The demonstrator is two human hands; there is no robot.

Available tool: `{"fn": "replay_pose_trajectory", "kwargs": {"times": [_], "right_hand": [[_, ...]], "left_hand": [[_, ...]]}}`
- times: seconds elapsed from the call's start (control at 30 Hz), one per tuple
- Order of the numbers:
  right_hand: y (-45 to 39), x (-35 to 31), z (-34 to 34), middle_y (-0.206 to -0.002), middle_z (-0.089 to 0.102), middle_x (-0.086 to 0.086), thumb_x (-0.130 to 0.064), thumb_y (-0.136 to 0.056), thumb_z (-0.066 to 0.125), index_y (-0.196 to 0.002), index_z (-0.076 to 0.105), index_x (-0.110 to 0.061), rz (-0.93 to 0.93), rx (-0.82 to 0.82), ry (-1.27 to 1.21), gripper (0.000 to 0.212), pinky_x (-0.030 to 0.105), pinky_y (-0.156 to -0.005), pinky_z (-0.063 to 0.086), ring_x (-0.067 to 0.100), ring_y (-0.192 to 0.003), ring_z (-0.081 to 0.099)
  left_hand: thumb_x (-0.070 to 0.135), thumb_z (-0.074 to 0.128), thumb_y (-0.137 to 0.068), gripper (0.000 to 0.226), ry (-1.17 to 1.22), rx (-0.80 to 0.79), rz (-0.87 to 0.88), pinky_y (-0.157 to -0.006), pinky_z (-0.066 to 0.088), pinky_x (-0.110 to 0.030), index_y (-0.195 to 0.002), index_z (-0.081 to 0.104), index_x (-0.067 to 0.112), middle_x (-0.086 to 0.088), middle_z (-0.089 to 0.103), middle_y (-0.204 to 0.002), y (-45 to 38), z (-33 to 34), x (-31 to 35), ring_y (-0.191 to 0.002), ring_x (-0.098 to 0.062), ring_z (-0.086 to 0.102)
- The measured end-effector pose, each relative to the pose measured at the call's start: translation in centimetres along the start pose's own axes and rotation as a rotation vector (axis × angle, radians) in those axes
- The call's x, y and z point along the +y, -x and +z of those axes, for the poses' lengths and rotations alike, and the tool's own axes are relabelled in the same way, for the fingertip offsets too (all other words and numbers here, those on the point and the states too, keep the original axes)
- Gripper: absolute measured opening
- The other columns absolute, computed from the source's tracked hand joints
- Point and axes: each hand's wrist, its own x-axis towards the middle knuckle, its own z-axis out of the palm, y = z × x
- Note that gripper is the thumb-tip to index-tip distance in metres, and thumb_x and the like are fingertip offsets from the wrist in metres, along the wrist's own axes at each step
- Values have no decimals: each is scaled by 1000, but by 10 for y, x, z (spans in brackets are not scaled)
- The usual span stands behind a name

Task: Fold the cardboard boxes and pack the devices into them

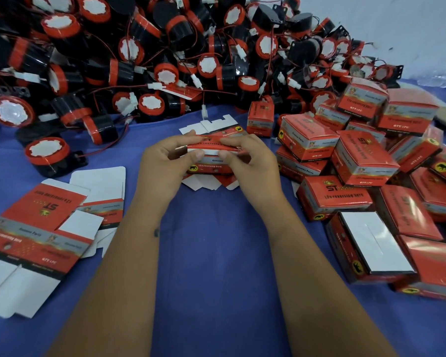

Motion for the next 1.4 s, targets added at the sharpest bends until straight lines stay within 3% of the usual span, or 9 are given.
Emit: {"fn": "replay_pose_trajectory", "kwargs": {"times": [0.23, 0.47, 0.67, 0.77, 0.9, 1.03, 1.17, 1.3, 1.4], "right_hand": [[1, -2, -7, -105, 60, -25, -15, -95, 63, -102, 69, -31, 96, -54, -178, 19, 13, -83, 52, -5, -102, 58], [2, -1, -5, -110, 65, -16, -15, -95, 64, -105, 71, -27, 114, -3, -192, 17, 31, -92, 55, 9, -110, 61], [3, -2, -8, -97, 68, -17, -9, -93, 65, -95, 72, -34, 173, -5, -291, 26, 12, -70, 53, -6, -88, 66], [3, -2, -8, -100, 67, -19, -5, -92, 65, -97, 71, -32, 156, 9, -340, 28, 13, -73, 53, -6, -93, 65], [2, 2, -6, -114, 65, -9, -14, -88, 73, -108, 64, -23, 180, 126, -273, 24, 24, -86, 56, 8, -110, 63], [2, 0, -5, -96, 72, -2, -17, -87, 74, -88, 70, -19, 248, 148, -274, 5, 18, -70, 55, 10, -89, 68], [2, -1, -2, -109, 70, 6, -15, -88, 73, -84, 71, -24, 267, 173, -331, 10, 26, -82, 57, 16, -101, 67], [2, -2, 4, -88, 69, -11, -16, -90, 70, -79, 67, -27, 252, 217, -295, 16, 11, -68, 51, -1, -82, 64], [2, -2, 5, -72, 66, -20, -15, -92, 68, -74, 65, -27, 232, 218, -238, 22, 11, -67, 51, -8, -72, 61]], "left_hand": [[0, 63, -93, 30, 98, -24, -38, -79, 54, -16, -102, 73, 27, 5, 69, -123, 0, -9, 2, -108, -8, 68], [3, 66, -92, 27, 18, 73, 39, -81, 57, -19, -94, 73, 29, 3, 71, -117, 5, 2, 5, -109, -8, 67], [6, 67, -92, 19, 58, 100, -5, -77, 58, -20, -101, 74, 22, -2, 73, -115, 3, 2, 4, -102, -14, 70], [7, 68, -92, 20, 89, 81, -34, -73, 56, -17, -97, 74, 24, 1, 73, -115, 2, 1, 4, -101, -13, 71], [7, 69, -91, 23, 107, 65, -56, -76, 56, -19, -97, 74, 28, 4, 72, -118, 1, -2, 3, -104, -10, 70], [8, 69, -91, 24, 75, 67, -21, -75, 55, -16, -97, 73, 31, 5, 71, -119, 3, 0, 4, -105, -10, 69], [8, 69, -92, 25, 60, 60, -2, -73, 55, -15, -93, 73, 33, 11, 70, -114, 5, 2, 5, -103, -6, 69], [5, 68, -91, 27, 61, 31, 3, -74, 55, -15, -92, 74, 32, 13, 70, -111, 5, 1, 5, -104, -6, 69], [4, 71, -89, 28, -18, 9, 15, -82, 57, -20, -94, 74, 31, 8, 68, -118, 4, 1, 3, -110, -8, 66]]}}
